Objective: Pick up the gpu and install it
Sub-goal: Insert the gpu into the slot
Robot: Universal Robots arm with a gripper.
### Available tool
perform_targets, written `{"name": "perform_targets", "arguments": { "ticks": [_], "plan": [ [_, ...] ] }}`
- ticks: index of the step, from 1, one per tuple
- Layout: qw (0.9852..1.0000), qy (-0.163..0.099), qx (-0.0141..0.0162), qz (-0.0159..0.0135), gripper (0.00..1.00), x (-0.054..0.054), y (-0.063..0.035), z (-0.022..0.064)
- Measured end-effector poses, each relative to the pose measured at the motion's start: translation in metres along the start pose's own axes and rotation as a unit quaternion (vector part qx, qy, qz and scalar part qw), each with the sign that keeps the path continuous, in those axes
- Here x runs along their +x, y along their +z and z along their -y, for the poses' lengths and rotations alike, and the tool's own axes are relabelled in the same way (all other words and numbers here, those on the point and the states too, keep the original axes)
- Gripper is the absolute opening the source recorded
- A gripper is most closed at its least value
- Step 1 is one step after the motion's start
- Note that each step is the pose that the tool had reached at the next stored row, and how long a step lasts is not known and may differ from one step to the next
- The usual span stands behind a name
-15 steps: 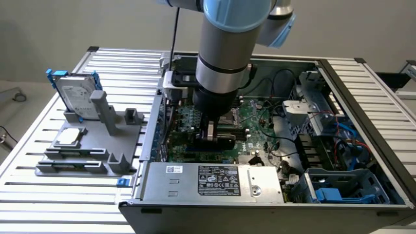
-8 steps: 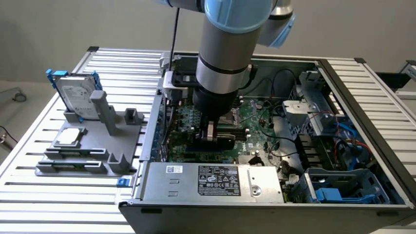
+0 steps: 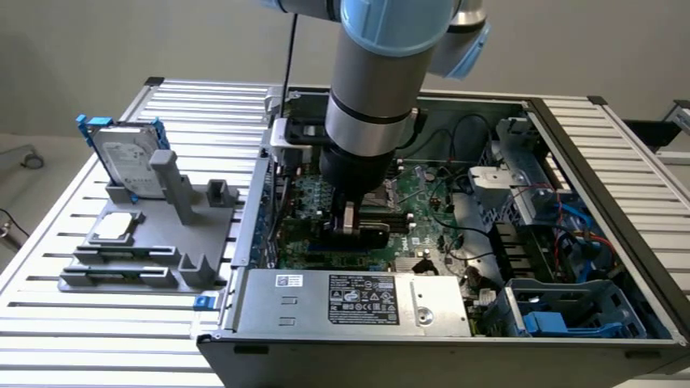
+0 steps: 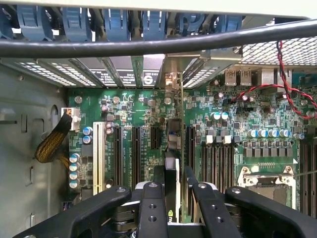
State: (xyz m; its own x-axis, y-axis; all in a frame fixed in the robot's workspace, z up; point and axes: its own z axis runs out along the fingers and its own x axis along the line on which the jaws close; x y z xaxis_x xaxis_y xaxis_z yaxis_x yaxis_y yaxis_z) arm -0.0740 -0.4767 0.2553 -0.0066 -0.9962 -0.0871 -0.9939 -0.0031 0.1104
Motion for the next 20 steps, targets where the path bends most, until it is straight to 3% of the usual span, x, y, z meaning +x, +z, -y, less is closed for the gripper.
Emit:
{"name": "perform_targets", "arguments": {
  "ticks": [13,20],
  "plan": [
    [1.0,0.0,-0.0021,0.0024,0.26,0.0011,0.0008,0.0006],
    [1.0,0.0,-0.0046,0.0062,0.27,0.0015,0.001,0.0014]
  ]
}}
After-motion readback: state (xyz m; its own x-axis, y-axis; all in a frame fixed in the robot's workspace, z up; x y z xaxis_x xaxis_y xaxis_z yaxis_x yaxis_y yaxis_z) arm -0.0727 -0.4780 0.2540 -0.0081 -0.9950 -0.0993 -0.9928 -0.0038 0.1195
